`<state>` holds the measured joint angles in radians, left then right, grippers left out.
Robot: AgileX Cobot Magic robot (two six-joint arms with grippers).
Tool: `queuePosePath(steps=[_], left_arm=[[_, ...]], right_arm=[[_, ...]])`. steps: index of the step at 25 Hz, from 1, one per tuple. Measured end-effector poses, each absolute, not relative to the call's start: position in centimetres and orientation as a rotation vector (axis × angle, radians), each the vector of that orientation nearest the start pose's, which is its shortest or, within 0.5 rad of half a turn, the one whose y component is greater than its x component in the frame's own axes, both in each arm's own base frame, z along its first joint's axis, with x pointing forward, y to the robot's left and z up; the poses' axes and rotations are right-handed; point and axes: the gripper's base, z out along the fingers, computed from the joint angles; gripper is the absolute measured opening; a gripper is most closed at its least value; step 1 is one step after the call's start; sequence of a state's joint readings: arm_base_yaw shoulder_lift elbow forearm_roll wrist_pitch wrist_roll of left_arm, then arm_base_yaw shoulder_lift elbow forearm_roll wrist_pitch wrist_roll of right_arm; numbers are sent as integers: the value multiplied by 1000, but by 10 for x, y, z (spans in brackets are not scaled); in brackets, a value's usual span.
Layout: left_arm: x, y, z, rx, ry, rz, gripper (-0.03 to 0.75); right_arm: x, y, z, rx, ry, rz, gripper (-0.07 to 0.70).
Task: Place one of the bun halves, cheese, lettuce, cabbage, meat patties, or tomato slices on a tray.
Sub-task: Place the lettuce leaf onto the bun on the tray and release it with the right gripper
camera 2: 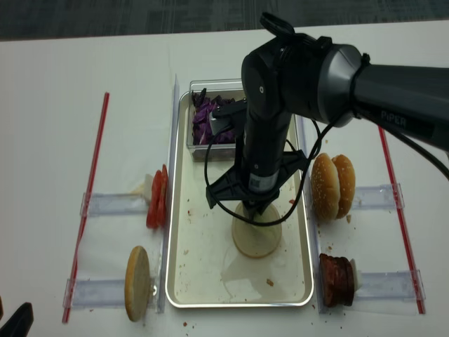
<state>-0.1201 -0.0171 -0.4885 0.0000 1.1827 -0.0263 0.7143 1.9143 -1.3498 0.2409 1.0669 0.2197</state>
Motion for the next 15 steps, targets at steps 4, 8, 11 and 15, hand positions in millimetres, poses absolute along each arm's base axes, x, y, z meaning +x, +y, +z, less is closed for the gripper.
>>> queuePosePath(steps=[4, 8, 11, 15], left_arm=[[-12, 1, 264, 101, 2160, -84, 309], [-12, 1, 264, 101, 2160, -84, 309], [-12, 1, 264, 101, 2160, -84, 309], [-12, 1, 264, 101, 2160, -84, 309]], right_arm=[[266, 256, 190, -593, 3125, 335, 132], [267, 257, 186, -577, 3133, 330, 132], [268, 258, 178, -568, 3156, 314, 132], [268, 259, 172, -558, 3177, 299, 132]])
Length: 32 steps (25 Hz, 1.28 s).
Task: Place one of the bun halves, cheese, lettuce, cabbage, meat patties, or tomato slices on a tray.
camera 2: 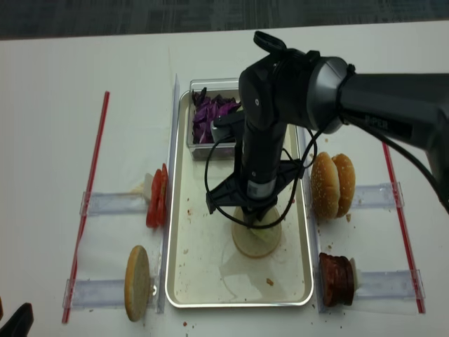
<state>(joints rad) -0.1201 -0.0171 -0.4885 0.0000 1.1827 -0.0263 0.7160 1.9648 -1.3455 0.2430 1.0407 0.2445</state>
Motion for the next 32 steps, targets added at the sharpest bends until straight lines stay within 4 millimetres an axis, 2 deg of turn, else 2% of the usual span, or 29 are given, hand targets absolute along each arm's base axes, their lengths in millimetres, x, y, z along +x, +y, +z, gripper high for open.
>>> queuePosePath(steps=[4, 6, 8, 13, 16, 23, 32], left_arm=[[-12, 1, 264, 101, 2160, -84, 309], [-12, 1, 264, 101, 2160, -84, 309], [-12, 1, 264, 101, 2160, -84, 309], [-12, 1, 264, 101, 2160, -84, 309], [-12, 1, 264, 101, 2160, -84, 309], [-12, 1, 264, 101, 2160, -84, 309], [-12, 1, 264, 101, 2160, -84, 309]], right_arm=[[268, 258, 172, -555, 3180, 298, 133], [268, 258, 172, -555, 3180, 298, 162], [268, 258, 172, -545, 3188, 289, 232], [267, 256, 172, -550, 3206, 262, 498], [266, 255, 172, -554, 3215, 250, 573], [265, 255, 173, -561, 3231, 237, 596], [282, 265, 209, -587, 3154, 226, 597]])
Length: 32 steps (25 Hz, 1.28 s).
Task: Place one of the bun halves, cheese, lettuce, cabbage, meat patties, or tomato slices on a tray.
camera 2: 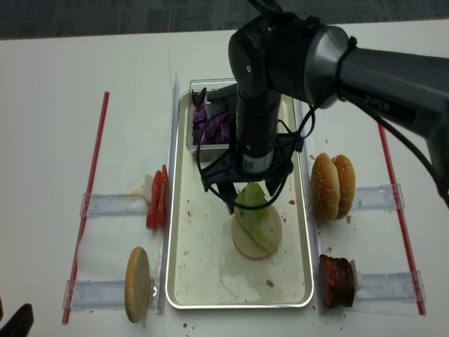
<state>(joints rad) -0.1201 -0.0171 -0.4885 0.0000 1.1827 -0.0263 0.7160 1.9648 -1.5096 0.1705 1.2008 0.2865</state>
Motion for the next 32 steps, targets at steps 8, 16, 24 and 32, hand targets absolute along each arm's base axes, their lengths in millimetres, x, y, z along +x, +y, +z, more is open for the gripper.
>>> queuePosePath(steps=[8, 16, 24, 32], left_arm=[[-12, 1, 264, 101, 2160, -84, 309], [-12, 1, 264, 101, 2160, -84, 309], [-12, 1, 264, 101, 2158, -85, 309], [-12, 1, 264, 101, 2158, -85, 309]], right_arm=[[302, 272, 248, -585, 3007, 252, 596], [329, 260, 286, -488, 2890, 308, 596], [345, 250, 310, -433, 2810, 319, 594], [362, 224, 313, -330, 2810, 304, 594]])
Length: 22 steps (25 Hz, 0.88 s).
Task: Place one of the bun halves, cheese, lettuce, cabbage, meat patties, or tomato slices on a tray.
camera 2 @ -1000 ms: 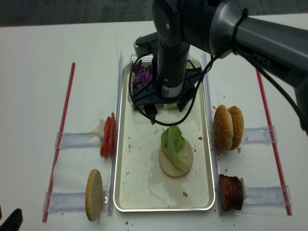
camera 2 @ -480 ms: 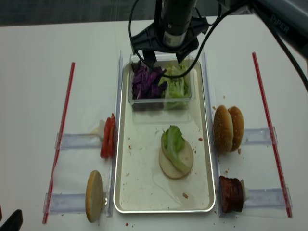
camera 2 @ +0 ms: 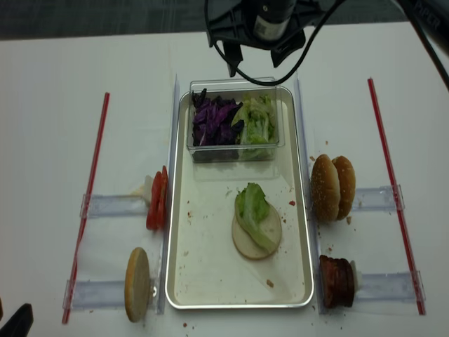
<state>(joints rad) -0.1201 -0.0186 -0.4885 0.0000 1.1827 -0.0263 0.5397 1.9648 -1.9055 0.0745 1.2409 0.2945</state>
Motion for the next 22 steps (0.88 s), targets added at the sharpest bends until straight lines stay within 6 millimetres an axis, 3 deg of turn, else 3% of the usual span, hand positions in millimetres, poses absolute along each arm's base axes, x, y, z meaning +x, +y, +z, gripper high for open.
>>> queuePosePath(steps=[11, 22], left_arm=[[-12, 1, 264, 101, 2158, -85, 309], [-12, 1, 264, 101, 2158, -85, 309]], right_arm=[[397, 155, 313, -99, 2813, 252, 593], [418, 80, 313, 53, 2799, 193, 558]])
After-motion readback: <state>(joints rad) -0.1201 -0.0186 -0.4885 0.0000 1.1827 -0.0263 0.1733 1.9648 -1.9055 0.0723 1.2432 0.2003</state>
